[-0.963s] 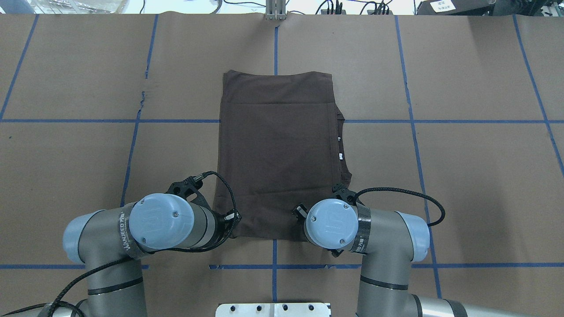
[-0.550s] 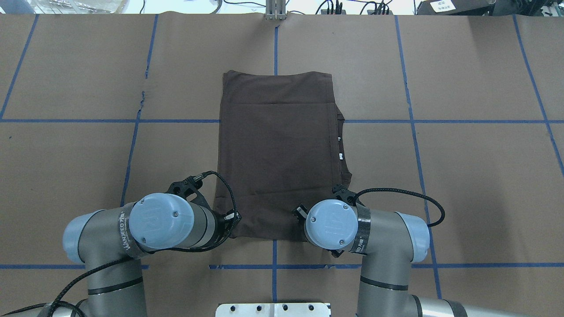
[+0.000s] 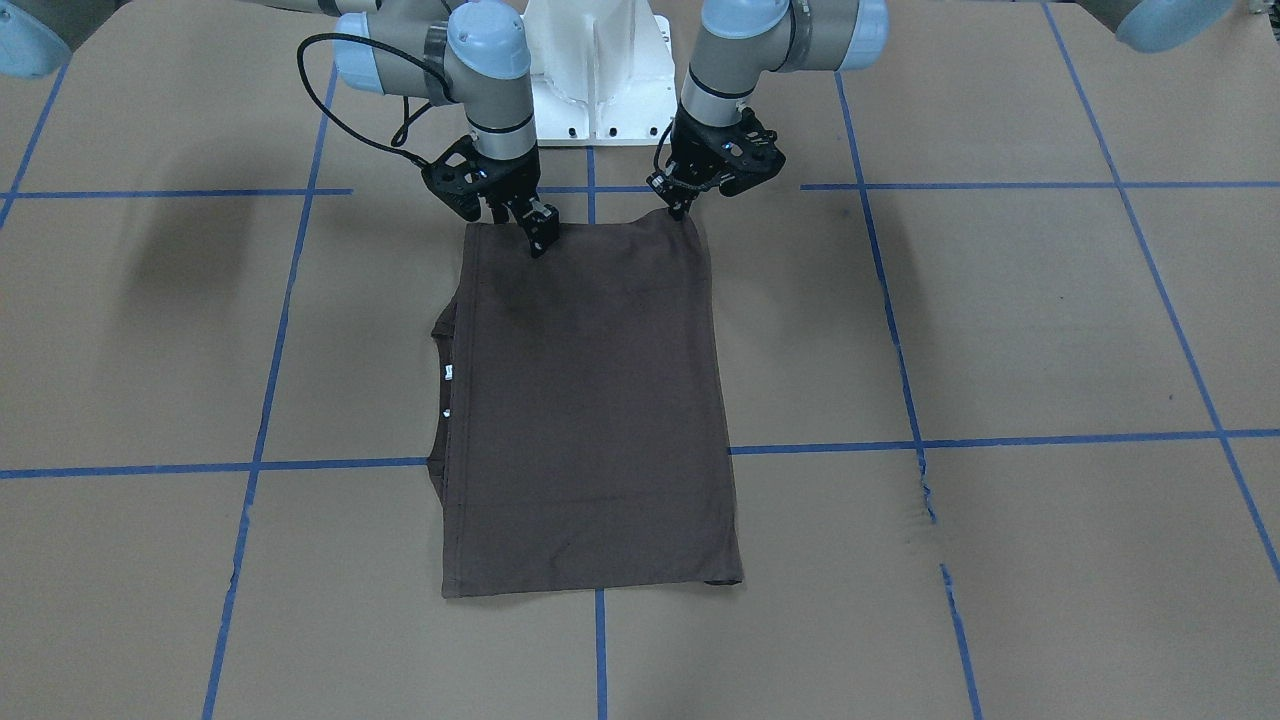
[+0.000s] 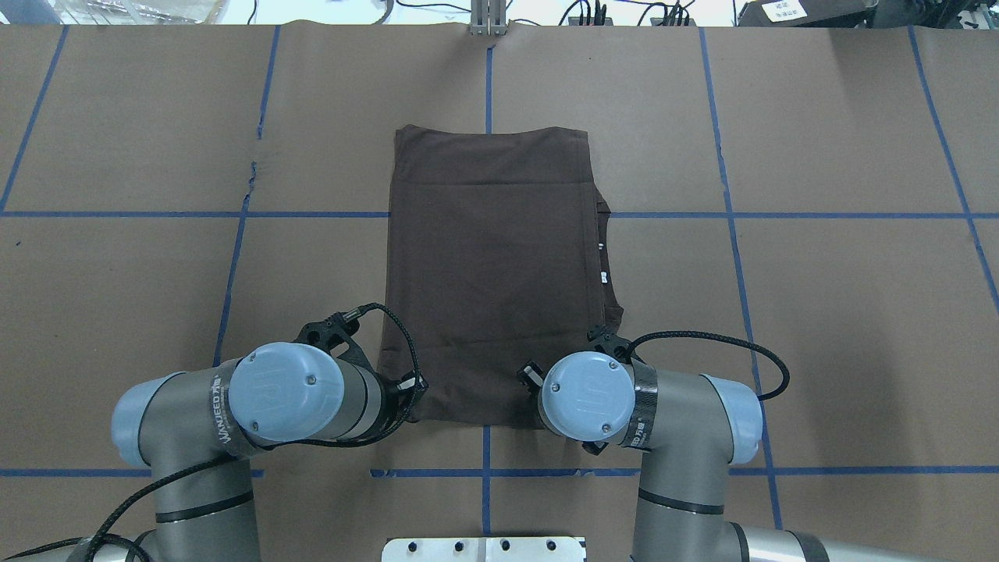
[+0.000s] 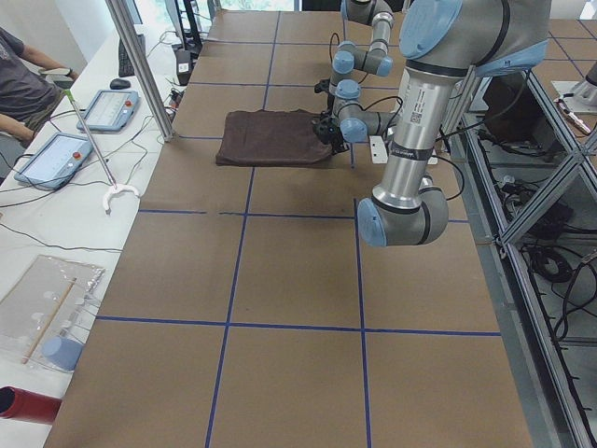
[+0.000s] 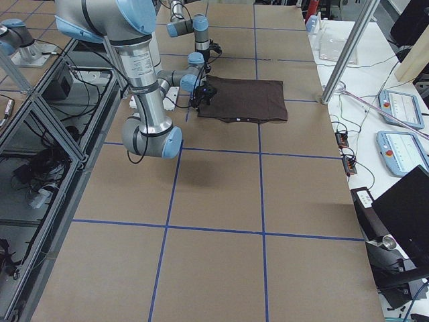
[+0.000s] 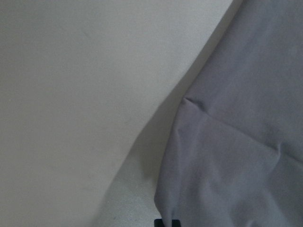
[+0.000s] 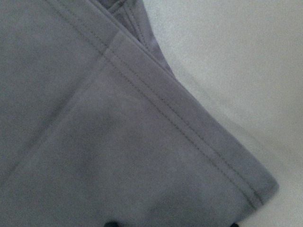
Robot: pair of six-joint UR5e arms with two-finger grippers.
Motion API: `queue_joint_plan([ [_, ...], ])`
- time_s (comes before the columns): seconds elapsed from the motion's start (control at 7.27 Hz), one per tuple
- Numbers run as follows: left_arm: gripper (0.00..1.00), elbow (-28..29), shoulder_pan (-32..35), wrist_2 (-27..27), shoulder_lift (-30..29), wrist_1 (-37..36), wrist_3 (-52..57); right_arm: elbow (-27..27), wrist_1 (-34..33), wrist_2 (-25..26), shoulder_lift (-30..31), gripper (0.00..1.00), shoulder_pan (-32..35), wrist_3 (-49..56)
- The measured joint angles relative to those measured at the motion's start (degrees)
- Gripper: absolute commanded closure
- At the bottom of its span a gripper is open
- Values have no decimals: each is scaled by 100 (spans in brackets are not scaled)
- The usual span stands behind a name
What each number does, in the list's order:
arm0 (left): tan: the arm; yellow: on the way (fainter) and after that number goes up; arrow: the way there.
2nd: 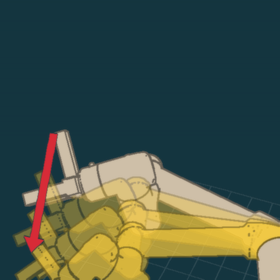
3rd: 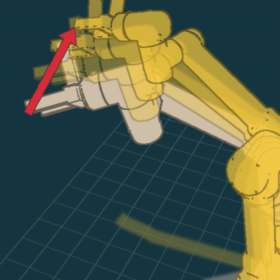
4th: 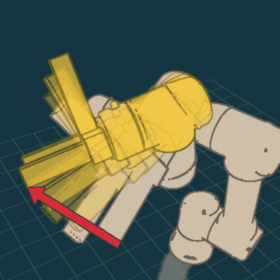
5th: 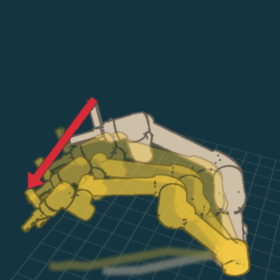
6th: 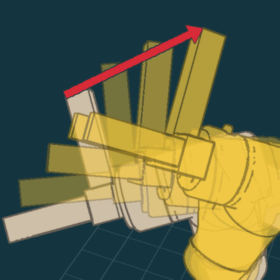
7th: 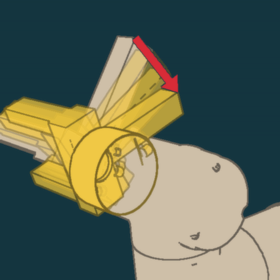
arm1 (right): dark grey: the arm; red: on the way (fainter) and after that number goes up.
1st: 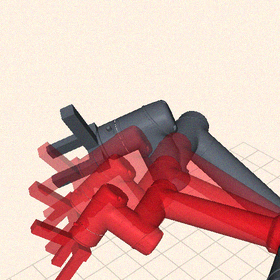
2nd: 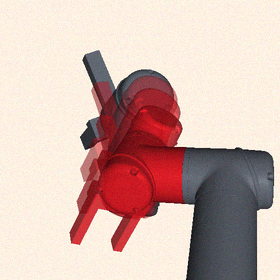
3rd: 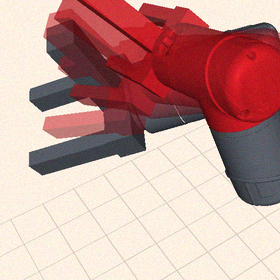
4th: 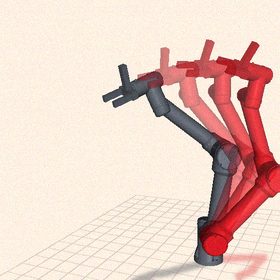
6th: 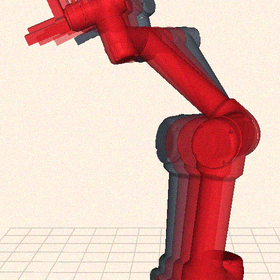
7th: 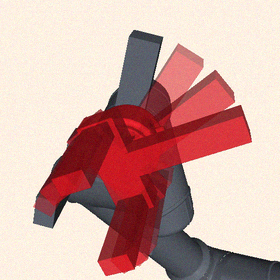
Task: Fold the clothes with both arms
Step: 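Grasp both bottom corners nearest the robot with the left and right grippers, then lift the bottom edge with both grippers and fold it away from the robot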
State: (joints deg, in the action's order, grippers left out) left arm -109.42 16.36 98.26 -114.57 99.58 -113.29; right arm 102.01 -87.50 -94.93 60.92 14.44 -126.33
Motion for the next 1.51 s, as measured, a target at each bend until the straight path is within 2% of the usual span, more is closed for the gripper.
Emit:
queue_joint_plan([
  [1.1,100,-2,-7,0,-36,0,-2,18,-2,-16,-97,100,70,16],
  [1.51,100,-142,-4,0,-28,-81,-1,324,3,-15,-62,100,106,6],
])
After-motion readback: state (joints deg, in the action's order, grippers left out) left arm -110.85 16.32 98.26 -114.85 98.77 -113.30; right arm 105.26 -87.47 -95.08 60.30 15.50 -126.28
